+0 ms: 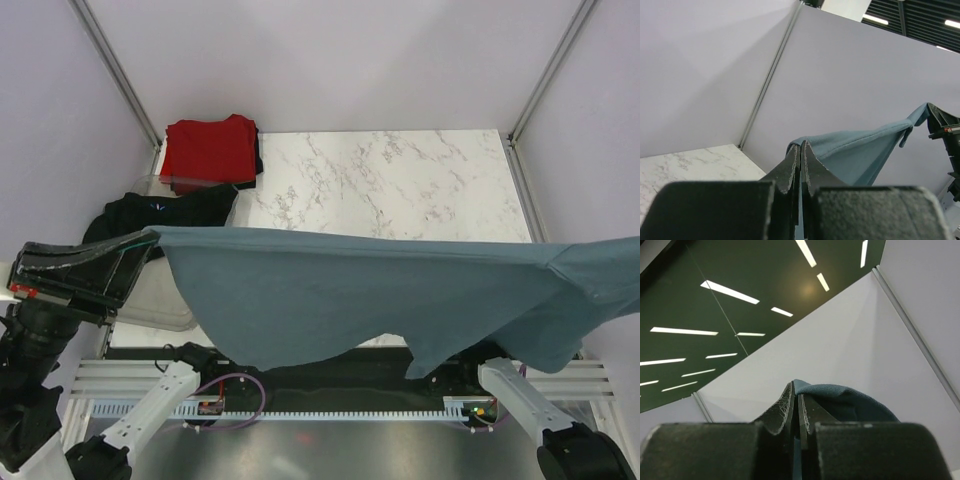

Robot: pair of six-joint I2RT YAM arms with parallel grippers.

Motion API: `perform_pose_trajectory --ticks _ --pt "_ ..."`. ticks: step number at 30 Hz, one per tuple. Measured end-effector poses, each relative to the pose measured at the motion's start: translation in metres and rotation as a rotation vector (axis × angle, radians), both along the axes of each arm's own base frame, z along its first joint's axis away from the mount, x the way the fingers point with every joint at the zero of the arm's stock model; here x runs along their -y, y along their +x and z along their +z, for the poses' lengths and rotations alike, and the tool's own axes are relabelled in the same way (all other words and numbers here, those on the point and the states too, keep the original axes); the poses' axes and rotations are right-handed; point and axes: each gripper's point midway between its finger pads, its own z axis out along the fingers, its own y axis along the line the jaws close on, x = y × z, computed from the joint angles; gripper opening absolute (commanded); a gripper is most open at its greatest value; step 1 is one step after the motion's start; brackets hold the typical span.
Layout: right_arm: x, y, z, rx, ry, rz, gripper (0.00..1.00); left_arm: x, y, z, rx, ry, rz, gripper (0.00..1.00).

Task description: Fold and stack the t-shirts

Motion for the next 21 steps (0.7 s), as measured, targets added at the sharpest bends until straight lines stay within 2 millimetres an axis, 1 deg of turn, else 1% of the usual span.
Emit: perform_pose_trajectory --ticks 5,9,12,14,15,16,17,19,20,21 --pt "0.002 -0.013 -0.001 0.024 -0.012 0.019 0.08 -0.002 -0.013 0.006 0.050 0.000 -0.010 0.02" --pt "0.001 -0.024 0.000 0.052 -0.032 0.032 0.07 -0.005 -0.027 0.015 0.099 0.005 -0.021 0.02" --pt "0.000 -0.025 0.000 0.051 -0.040 0.030 0.06 -0.007 -0.033 0.020 0.135 0.011 -0.017 0.02" --pt "0.000 -0.016 -0.003 0.027 -0.038 0.020 0.03 -0.006 -0.027 0.019 0.125 0.022 -0.004 0.02" --pt "0.001 -0.008 -0.005 0.006 -0.032 0.009 0.02 -0.006 -0.019 0.017 0.101 0.025 0.010 0.02" --pt "0.002 0.005 -0.009 -0.027 -0.026 -0.006 0.01 -0.006 -0.007 0.013 0.064 0.024 0.036 0.02" --pt "0.002 0.019 -0.013 -0.063 -0.022 -0.022 0.00 -0.006 0.010 0.009 0.014 0.024 0.068 0.02" --pt "0.003 0.070 -0.028 -0.185 -0.003 -0.083 0.00 -0.003 0.062 -0.011 -0.133 0.040 0.158 0.02" --pt "0.003 0.104 -0.037 -0.262 0.006 -0.124 0.00 0.000 0.086 -0.021 -0.195 0.054 0.193 0.02" --pt "0.002 0.144 -0.048 -0.348 0.012 -0.168 0.00 0.005 0.125 -0.039 -0.283 0.082 0.245 0.02"
